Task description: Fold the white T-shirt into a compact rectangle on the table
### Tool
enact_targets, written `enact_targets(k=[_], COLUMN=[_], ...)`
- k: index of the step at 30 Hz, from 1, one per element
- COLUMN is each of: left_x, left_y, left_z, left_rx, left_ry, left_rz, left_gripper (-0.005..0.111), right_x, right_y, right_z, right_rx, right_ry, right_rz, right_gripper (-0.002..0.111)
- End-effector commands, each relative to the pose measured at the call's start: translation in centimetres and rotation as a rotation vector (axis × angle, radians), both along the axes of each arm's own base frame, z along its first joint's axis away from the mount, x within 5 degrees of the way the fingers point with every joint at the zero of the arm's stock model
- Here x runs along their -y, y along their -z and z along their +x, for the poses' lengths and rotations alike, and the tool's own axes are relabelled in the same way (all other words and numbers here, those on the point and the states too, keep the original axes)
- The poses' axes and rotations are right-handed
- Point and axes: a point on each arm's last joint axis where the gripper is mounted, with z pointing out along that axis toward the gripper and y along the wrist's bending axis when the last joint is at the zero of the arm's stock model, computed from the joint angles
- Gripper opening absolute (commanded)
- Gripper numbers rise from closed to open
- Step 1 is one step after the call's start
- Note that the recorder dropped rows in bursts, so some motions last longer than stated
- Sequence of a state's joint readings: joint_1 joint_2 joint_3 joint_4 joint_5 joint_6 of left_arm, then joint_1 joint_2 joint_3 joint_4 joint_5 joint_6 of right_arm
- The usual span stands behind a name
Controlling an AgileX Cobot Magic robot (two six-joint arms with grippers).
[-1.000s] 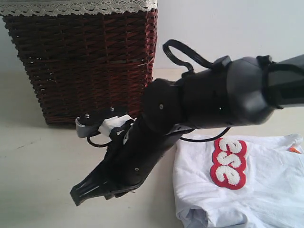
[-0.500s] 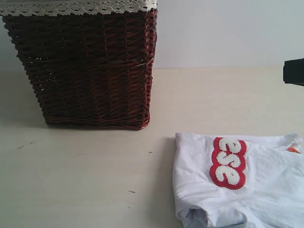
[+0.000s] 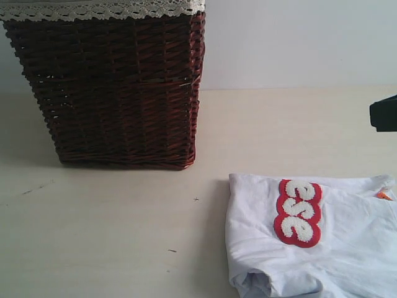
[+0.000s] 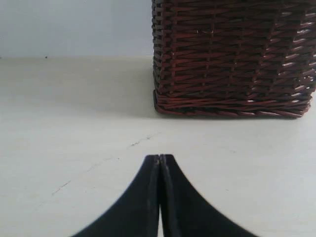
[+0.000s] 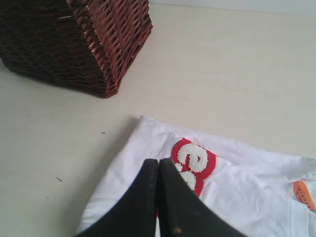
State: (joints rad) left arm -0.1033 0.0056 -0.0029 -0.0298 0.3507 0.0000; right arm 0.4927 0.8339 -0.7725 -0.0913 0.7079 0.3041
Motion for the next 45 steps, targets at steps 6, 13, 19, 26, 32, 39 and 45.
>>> enact_targets(k=[6,13,19,26,32,39,45], left_x=[0.0,0.0,0.0,0.0,0.0,0.0,0.0], left_y=[0.1,0.1,0.1,0.1,0.1,0.1,0.1], left_z=[0.0,0.0,0.0,0.0,0.0,0.0,0.0], left_rx=[0.003,0.003,0.003,0.003,0.003,0.003,0.003], left_ry=[0.000,0.000,0.000,0.000,0.000,0.000,0.000], left_rz=[-0.003,-0.003,-0.003,-0.003,-0.003,-0.003,-0.003], left_gripper=[0.000,0.000,0.000,0.000,0.000,0.000,0.000], right_x=[0.1,0.9,2.7,4.4,5.4,6.5,6.8], right_y=[0.0,-1.3,-3.5,-4.8,-3.2,-1.3,0.8], right_z=[-0.1,-1.7,-3.7,-6.4,-8.7,-11.0,-12.1], right_rx=[0.005,0.077,0.293,0.713,0.994,1.059,1.081], right_ry=[0.001,0.000,0.013,0.067,0.113,0.217,0.272], right_rz=[0.005,0.050,0.054,0.211,0.281,0.235,0.188], right_gripper=[0.000,0.000,0.000,0.000,0.000,0.000,0.000])
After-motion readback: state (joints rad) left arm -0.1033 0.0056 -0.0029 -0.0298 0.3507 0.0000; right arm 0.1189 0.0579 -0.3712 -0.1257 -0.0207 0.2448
